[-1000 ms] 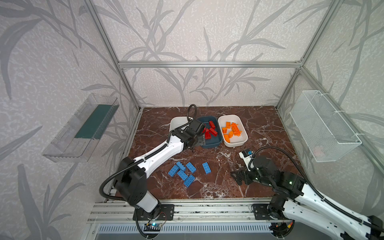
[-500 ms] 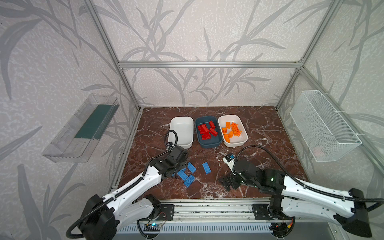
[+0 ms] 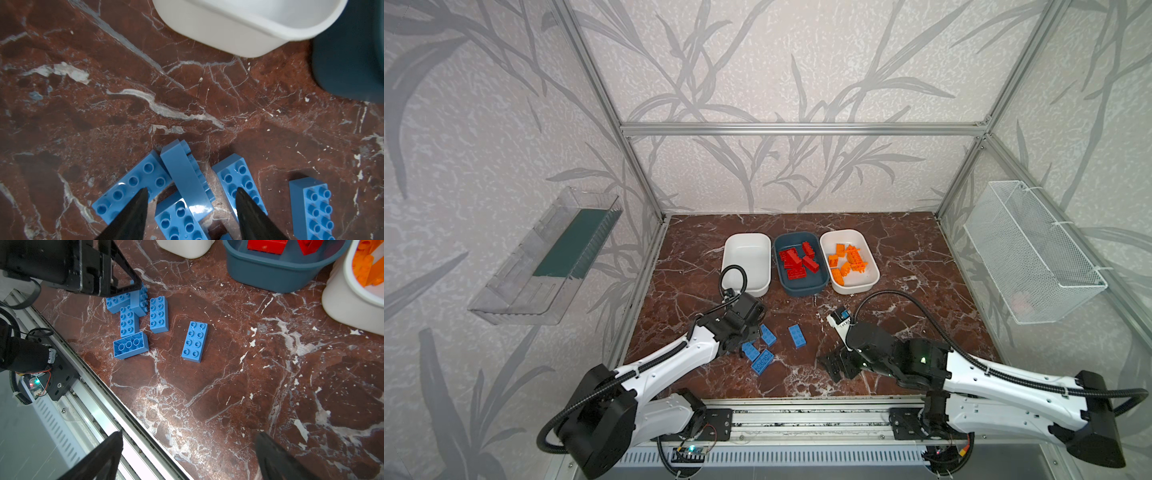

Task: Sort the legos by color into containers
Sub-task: 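Move the left gripper down onto the cluster of blue bricks, then grasp a blue brick with the left gripper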

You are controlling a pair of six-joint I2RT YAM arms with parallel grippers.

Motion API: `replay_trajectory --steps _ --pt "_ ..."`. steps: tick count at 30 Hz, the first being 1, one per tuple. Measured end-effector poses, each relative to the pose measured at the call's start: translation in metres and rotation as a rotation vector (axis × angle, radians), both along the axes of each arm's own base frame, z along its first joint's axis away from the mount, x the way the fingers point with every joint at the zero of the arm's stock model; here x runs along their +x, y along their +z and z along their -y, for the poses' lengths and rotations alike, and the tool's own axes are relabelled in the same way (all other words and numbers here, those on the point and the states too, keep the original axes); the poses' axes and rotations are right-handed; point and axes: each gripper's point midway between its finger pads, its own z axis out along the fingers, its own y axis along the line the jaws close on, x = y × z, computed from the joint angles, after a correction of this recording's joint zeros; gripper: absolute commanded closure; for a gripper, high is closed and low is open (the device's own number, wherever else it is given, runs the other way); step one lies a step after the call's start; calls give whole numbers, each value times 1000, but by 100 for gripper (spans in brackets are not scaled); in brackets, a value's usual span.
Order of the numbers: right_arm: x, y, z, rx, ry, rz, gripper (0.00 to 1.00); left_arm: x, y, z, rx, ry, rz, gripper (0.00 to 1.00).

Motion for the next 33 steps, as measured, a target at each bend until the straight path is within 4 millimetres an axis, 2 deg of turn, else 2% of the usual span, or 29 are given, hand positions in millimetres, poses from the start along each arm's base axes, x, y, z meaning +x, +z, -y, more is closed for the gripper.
replay_trajectory --steps 11,16,23,28,33 --pt "2 1 2 1 -16 7 1 4 -19 8 9 -8 -49 45" --pt "2 2 3 7 -20 12 1 13 -24 13 14 -5 -51 51" --pt "1 -2 7 -1 -24 13 1 31 -23 26 -7 -2 -27 68" --pt "3 -2 10 -1 -35 27 1 35 -21 29 -5 -5 -24 81" --pt "4 -4 12 -8 -41 32 1 33 -20 26 12 -8 -39 84"
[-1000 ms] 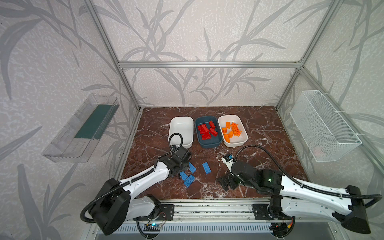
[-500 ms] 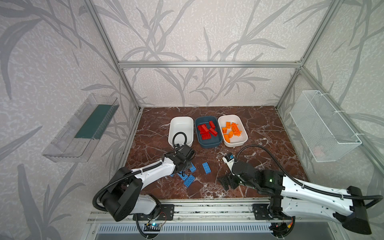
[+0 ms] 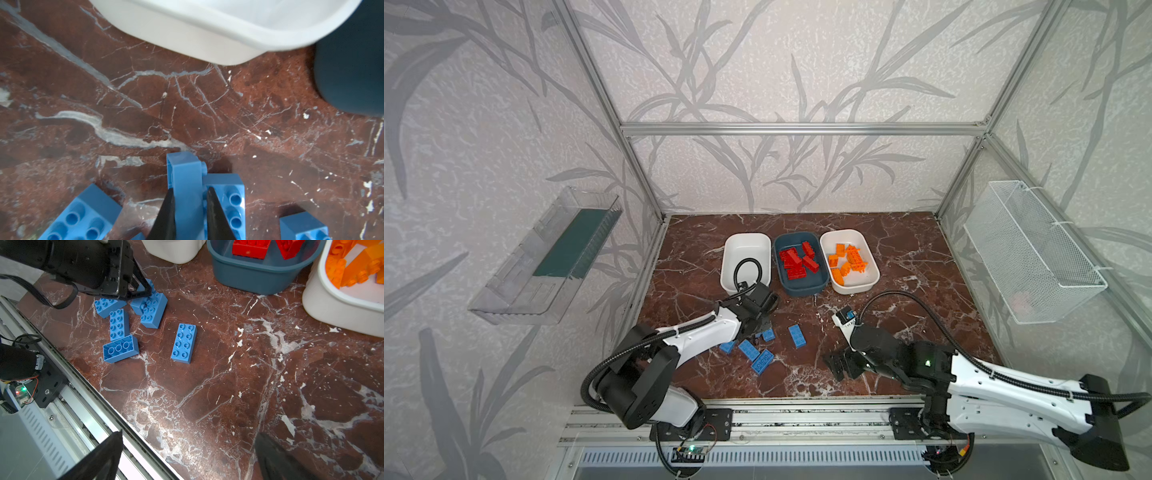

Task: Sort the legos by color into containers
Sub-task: 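Grasp a blue brick with the left gripper, then carry the blue brick into the empty white tub and release it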

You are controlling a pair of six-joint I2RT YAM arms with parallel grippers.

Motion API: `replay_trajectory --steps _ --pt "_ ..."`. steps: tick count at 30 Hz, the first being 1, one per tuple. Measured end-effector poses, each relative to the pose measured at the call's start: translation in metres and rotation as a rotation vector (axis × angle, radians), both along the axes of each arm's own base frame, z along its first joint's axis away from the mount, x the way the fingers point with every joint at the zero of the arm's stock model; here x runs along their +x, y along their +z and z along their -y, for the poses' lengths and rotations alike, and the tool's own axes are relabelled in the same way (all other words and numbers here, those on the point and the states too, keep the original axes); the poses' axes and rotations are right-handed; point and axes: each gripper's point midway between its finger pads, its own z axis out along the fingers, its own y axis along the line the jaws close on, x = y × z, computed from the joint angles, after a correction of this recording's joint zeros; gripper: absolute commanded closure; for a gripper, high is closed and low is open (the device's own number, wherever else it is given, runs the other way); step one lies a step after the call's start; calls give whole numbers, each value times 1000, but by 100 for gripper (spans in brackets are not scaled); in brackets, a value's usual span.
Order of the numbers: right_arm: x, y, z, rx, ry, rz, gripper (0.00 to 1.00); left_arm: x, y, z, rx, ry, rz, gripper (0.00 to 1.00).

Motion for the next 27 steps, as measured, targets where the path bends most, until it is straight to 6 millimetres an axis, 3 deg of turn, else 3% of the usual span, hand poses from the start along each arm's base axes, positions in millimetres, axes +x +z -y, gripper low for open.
replay_trajectory --steps 10,20,27 --pt "1 -4 1 -19 3 7 1 -4 9 -5 30 -13 -16 79" --pt "2 -3 2 -21 0 15 1 -5 11 -8 45 -13 -14 83" --pt "3 1 3 -10 -5 25 1 -1 25 -6 42 -25 8 84"
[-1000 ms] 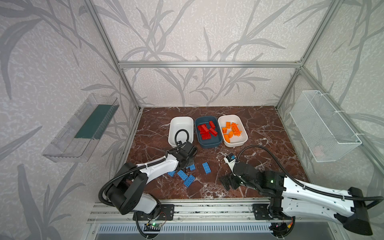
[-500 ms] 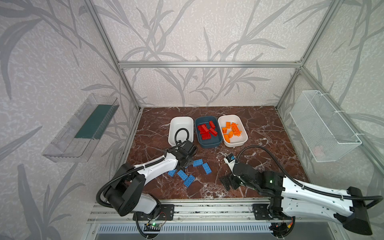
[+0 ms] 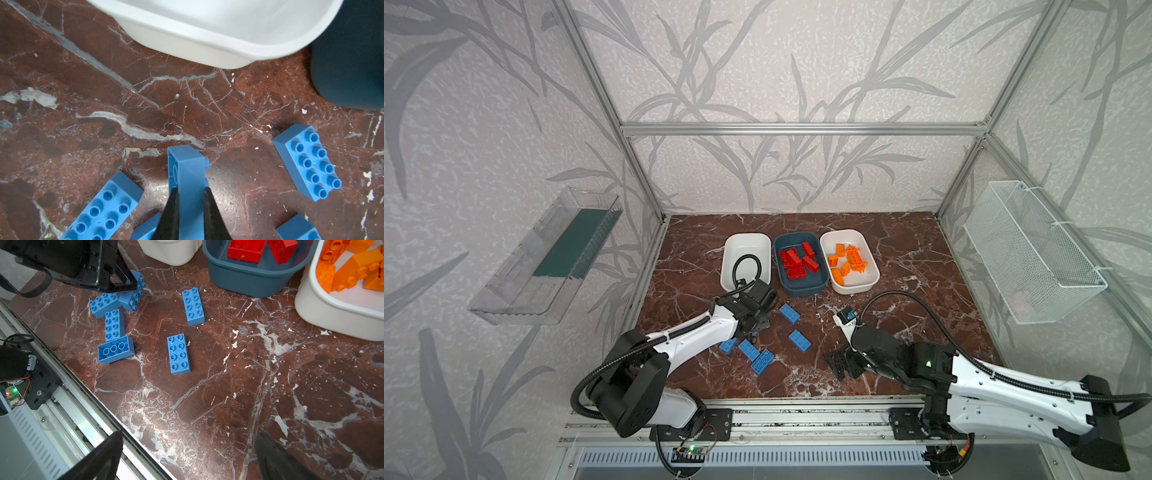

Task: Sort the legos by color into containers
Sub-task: 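Carry the blue brick into the empty white tub and release it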

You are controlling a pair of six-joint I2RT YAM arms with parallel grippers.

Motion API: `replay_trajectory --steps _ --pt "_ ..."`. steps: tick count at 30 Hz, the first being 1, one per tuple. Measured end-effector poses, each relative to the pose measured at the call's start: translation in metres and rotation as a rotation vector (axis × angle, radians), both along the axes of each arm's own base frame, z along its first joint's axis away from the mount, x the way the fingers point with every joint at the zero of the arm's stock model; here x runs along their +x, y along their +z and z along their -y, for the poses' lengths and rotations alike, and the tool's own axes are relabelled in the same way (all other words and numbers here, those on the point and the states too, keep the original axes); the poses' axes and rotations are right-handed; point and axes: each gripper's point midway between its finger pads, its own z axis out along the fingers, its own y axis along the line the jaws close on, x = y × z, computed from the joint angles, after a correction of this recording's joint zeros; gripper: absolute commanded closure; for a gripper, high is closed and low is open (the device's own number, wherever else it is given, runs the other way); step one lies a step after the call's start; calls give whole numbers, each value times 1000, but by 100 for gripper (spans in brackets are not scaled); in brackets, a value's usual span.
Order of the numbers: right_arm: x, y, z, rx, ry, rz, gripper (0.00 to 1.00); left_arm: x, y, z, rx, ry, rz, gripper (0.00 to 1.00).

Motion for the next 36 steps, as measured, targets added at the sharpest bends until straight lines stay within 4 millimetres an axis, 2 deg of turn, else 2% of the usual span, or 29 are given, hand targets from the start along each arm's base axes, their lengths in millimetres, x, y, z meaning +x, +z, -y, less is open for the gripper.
replay_trajectory --steps 4,8,12,15,20,25,28,30,32,34,36 --pt "0 1 0 4 0 2 1 9 26 3 -13 -7 53 83" --pt "0 2 0 7 -1 4 1 28 64 2 -36 5 148 82" --pt "0 2 1 7 -1 4 1 55 88 -15 -49 69 206 80" --pt "1 3 1 5 -5 10 1 80 96 -31 -44 123 218 78" --pt "3 5 5 5 -15 26 1 133 89 -40 -31 162 198 77" --pt "3 2 9 -8 -24 29 1 189 70 -35 -31 155 152 77" --pt "4 1 11 -16 -26 29 1 225 52 -30 -18 135 118 72" --pt "5 1 12 -21 -27 29 1 240 42 -28 -7 123 97 58" --pt "6 0 13 -25 -29 32 1 248 33 -25 4 107 74 48" --pt "7 0 14 -30 -28 36 1 249 30 -25 4 97 56 41" --pt "9 0 15 -33 -33 38 1 246 31 -25 -2 92 43 38"
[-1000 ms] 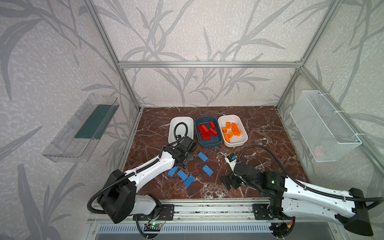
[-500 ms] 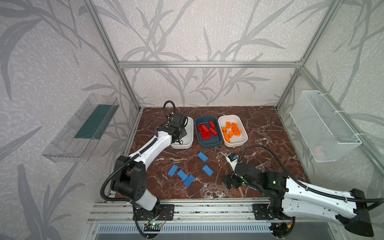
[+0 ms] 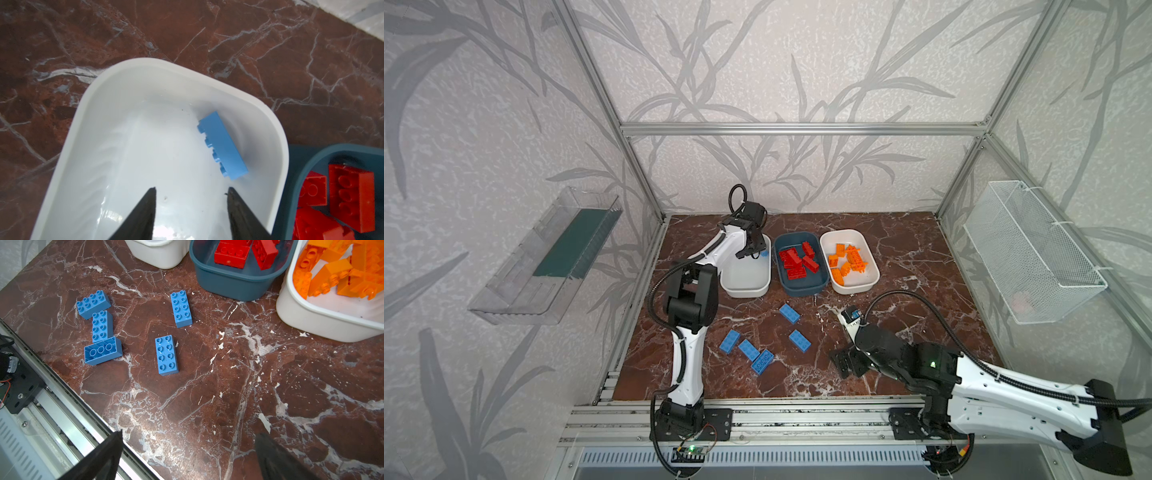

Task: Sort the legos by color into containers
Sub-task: 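Move the left gripper down toward a blue brick near the teal tub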

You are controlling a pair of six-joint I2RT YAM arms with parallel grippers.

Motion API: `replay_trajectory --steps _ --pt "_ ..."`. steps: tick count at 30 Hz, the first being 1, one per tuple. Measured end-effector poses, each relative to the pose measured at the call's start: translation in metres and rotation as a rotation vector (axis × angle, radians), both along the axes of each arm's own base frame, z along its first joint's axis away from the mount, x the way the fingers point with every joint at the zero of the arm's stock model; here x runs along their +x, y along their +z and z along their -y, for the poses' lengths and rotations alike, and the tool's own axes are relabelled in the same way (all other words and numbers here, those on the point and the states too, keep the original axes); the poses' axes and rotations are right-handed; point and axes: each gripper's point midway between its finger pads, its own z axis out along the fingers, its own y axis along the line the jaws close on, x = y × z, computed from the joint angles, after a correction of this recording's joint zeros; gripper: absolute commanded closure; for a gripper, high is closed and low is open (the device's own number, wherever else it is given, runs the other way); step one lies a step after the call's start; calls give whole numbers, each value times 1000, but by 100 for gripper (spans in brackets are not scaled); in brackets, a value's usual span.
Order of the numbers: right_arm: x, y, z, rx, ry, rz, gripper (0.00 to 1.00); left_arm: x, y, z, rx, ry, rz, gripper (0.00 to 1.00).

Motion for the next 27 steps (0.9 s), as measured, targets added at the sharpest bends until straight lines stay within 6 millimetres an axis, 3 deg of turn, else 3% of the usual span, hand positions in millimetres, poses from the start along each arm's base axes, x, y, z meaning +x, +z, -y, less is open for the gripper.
replay_trajectory --steps 3,5,9,13,16,21,23,27 --pt "1 0 1 -3 -2 3 1 -6 9 5 -17 -15 12 38" --pt "1 0 1 -3 -1 2 1 -21 16 9 -22 -29 14 37" --pt "1 0 1 0 1 0 1 -70 38 27 -42 -85 43 30" --pt "-2 -2 3 11 2 -6 1 -126 55 62 -87 -172 85 26" --pt "-4 -1 5 25 2 -10 1 -167 44 87 -130 -225 78 24" --pt "-7 4 6 55 -1 -18 1 -222 -2 107 -140 -249 -10 23" --pt "-9 6 7 71 2 -23 1 -232 -12 112 -135 -245 -32 22" --pt "-14 11 12 107 3 -25 1 -233 -16 124 -143 -234 -23 20"
